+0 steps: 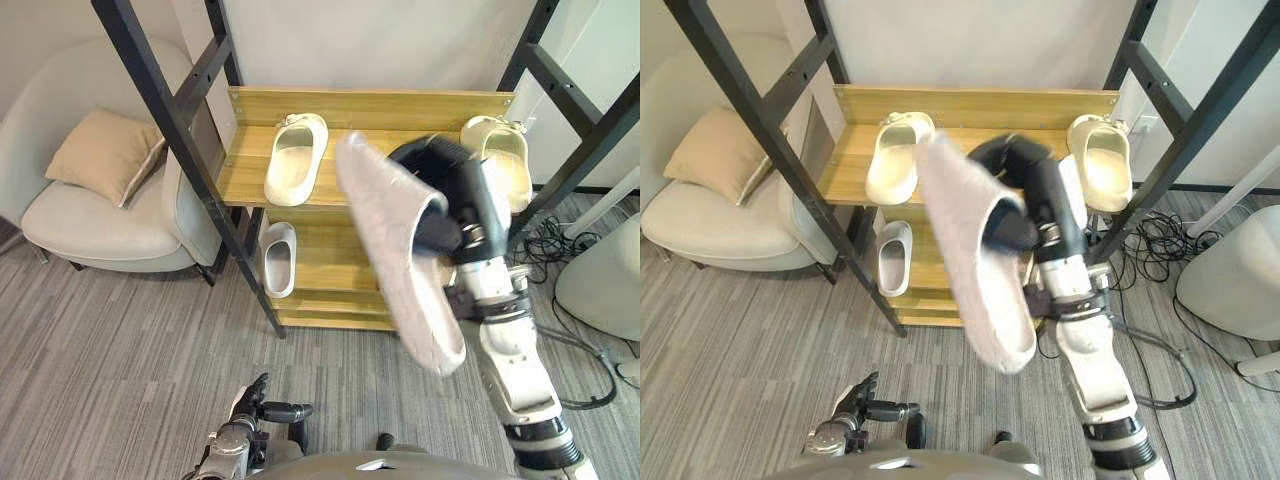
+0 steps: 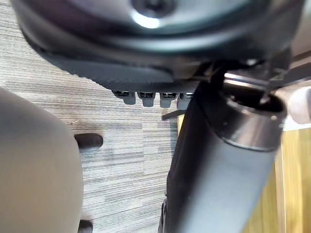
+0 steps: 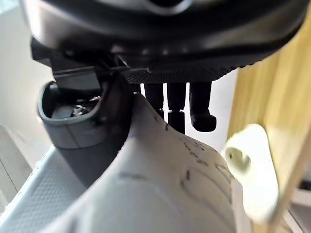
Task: Organize the slippers on the shoe rack
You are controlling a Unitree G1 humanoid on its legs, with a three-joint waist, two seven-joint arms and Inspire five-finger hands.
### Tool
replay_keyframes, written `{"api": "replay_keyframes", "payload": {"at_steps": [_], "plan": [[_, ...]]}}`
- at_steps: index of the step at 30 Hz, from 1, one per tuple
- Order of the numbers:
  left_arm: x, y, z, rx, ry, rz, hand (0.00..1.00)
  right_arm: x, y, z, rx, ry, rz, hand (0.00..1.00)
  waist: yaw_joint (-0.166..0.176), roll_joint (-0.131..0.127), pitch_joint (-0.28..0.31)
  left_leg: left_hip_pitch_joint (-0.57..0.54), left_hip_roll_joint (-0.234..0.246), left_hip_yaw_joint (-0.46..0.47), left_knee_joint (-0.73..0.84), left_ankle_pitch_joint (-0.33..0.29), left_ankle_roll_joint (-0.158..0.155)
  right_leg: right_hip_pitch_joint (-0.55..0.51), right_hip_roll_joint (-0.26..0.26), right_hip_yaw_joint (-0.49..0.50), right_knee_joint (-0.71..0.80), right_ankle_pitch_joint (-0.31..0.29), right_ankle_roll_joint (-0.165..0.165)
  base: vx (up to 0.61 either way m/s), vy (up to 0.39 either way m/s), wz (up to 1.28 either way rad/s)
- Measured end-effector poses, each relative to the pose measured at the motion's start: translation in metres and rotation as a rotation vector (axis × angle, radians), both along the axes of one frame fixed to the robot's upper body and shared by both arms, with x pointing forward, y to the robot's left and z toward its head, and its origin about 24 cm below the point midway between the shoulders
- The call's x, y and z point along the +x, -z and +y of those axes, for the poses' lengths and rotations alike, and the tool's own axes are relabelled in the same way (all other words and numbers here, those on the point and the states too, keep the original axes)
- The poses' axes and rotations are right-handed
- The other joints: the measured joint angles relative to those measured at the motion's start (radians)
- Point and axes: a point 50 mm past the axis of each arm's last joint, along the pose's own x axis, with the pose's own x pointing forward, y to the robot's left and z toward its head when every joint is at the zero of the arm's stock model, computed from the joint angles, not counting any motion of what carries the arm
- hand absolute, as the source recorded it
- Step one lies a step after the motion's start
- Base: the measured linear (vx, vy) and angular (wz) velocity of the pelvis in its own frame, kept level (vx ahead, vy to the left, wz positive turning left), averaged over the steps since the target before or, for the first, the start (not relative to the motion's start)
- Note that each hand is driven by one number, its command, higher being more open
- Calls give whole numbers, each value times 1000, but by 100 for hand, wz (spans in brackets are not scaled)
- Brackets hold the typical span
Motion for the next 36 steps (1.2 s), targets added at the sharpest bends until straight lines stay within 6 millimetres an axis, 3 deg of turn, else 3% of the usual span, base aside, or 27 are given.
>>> {"api": "replay_keyframes", "payload": {"at_steps": [4, 6, 8, 9, 12, 14, 20, 22, 26, 32, 36], "plan": [[0, 0, 0, -4, 9, 1, 100, -6, 32, 22, -39, -167, 149, 0, 6, 0, -4, -8, 1, -8, 2, 0, -1, -2, 2, -7, 0, 0, 0, -1, -4, 4], [3, -1, -1, 1, 31, -7, 100, -5, 43, 21, -63, -173, 196, 0, 12, 1, 1, -44, 0, -17, 32, -6, -1, -37, -3, -12, 38, -15, 0, -9, -2, 14], [15, -5, -3, 0, 46, -48, 100, -1, 49, 17, -87, -157, 223, 0, 24, 6, 41, -130, -1, -28, 147, -42, 6, -100, -14, -18, 123, -45, -3, -89, 0, 19], [28, -9, -5, -7, 42, -84, 100, 5, 52, 14, -120, -147, 234, 0, 34, 21, 88, -199, 2, -36, 256, -82, 6, -150, -17, -19, 200, -73, -7, -137, 4, 14], [49, -19, -6, -17, 30, -167, 100, 19, 48, 9, -176, -117, 217, 0, 39, 41, 170, -318, 3, -58, 400, -126, 2, -269, -34, -27, 364, -139, -16, -180, 1, 18], [57, -23, -5, -21, 17, -195, 100, 25, 44, 8, -209, -87, 189, 0, 41, 44, 193, -375, 2, -65, 440, -138, -8, -329, -41, -31, 423, -160, -22, -221, -41, 16], [85, -45, 4, -32, -46, -337, 100, 50, 16, -8, -305, 91, 37, 0, 55, 54, 281, -567, 3, -101, 550, -143, -17, -524, -60, -49, 582, -212, -43, -141, -54, 13], [86, -48, 19, 7, -94, -351, 100, 65, -5, -20, -344, 205, -55, 0, 58, 49, 298, -663, 4, -109, 634, -160, -23, -619, -71, -52, 670, -239, -50, -45, -39, 7], [95, -58, 22, -25, -164, -432, 100, 82, -43, -43, -351, 393, -195, 0, 78, 48, 318, -819, 5, -118, 806, -230, -28, -758, -91, -51, 833, -307, -56, -43, -19, 1], [111, -75, 18, -71, -213, -541, 100, 88, -80, -48, -336, 515, -354, 0, 95, 38, 326, -982, 7, -128, 1016, -320, -28, -897, -122, -62, 1031, -396, -51, -43, 13, -1], [120, -84, 16, -99, -243, -592, 100, 90, -98, -49, -353, 582, -432, 0, 113, 29, 332, -1052, -1, -129, 1091, -339, -26, -962, -143, -61, 1114, -430, -52, -71, 23, 6]]}}
